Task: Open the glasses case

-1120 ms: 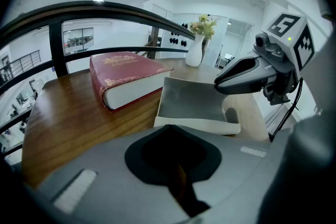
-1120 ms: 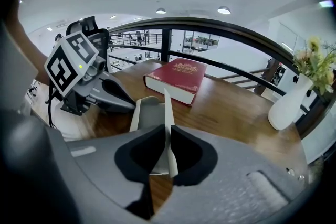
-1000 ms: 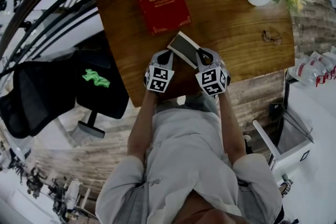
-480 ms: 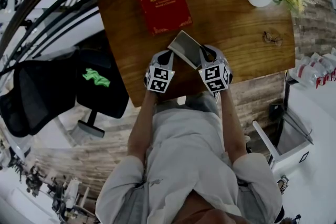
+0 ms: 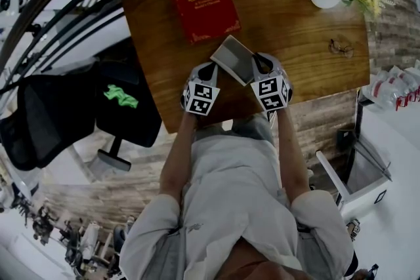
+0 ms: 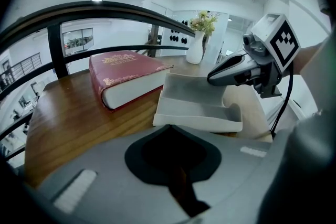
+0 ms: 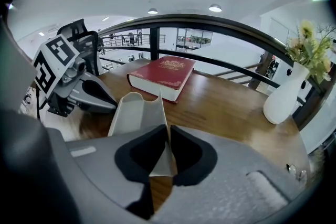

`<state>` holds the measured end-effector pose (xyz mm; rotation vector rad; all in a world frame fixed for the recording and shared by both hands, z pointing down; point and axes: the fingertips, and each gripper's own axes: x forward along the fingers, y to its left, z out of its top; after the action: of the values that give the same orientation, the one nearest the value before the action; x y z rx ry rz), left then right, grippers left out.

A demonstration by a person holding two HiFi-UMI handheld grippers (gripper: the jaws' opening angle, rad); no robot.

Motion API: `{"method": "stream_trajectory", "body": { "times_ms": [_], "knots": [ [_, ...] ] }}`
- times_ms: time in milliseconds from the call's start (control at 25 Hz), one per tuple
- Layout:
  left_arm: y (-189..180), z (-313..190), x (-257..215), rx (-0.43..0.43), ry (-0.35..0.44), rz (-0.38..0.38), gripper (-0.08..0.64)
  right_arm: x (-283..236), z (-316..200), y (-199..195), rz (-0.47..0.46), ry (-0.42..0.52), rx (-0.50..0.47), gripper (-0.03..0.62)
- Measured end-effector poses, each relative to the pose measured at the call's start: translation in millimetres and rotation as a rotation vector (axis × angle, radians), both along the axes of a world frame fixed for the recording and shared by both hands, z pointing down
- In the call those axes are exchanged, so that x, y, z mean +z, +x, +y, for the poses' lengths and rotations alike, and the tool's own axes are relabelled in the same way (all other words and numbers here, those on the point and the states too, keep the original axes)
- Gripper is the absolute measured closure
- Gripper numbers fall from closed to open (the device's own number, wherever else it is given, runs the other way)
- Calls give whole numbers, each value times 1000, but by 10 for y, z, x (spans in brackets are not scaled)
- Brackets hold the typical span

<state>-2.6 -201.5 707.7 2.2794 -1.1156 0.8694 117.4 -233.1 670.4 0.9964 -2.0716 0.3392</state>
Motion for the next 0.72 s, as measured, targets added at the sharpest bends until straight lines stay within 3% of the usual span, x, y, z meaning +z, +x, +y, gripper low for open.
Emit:
{"method": "stream_trajectory", "body": {
  "times_ms": [720],
  "knots": [
    [-15,-13,19,0,14,-15,540,64,-88,63,-8,-8,35,538]
  ]
}}
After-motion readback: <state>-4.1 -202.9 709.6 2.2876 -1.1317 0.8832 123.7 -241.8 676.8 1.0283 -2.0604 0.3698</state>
